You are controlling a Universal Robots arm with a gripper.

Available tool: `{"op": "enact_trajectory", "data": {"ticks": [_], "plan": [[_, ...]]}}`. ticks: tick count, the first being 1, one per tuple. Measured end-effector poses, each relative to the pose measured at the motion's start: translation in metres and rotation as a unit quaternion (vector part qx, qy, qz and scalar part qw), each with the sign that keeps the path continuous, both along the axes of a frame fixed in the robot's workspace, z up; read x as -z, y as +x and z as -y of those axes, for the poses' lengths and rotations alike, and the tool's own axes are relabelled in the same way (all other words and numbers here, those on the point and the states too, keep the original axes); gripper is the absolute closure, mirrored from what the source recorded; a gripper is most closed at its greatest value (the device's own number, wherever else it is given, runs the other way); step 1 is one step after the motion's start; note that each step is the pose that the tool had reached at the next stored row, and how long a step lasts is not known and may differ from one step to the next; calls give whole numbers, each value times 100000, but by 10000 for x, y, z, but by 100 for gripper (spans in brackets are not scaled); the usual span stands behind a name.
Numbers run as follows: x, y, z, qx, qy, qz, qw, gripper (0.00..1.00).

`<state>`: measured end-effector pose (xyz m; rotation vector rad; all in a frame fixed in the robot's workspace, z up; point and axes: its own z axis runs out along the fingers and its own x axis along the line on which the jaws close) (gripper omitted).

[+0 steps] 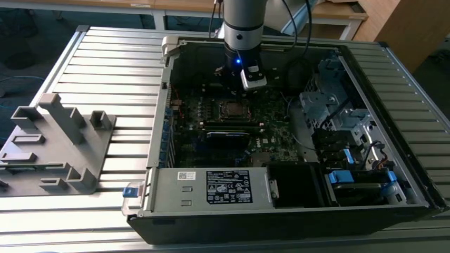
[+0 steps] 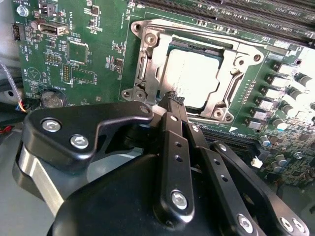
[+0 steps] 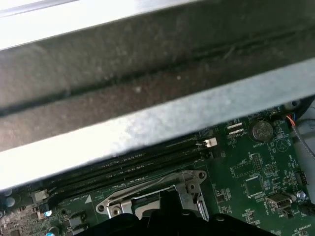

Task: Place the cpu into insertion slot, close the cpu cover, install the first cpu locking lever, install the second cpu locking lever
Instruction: 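Install the first cpu locking lever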

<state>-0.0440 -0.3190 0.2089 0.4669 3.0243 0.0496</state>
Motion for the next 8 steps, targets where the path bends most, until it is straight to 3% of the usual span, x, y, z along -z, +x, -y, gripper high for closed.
{"op": "enact_trajectory", "data": {"ticks": [8], "plan": [[1,0,0,-1908,1,3,99982,90]]}}
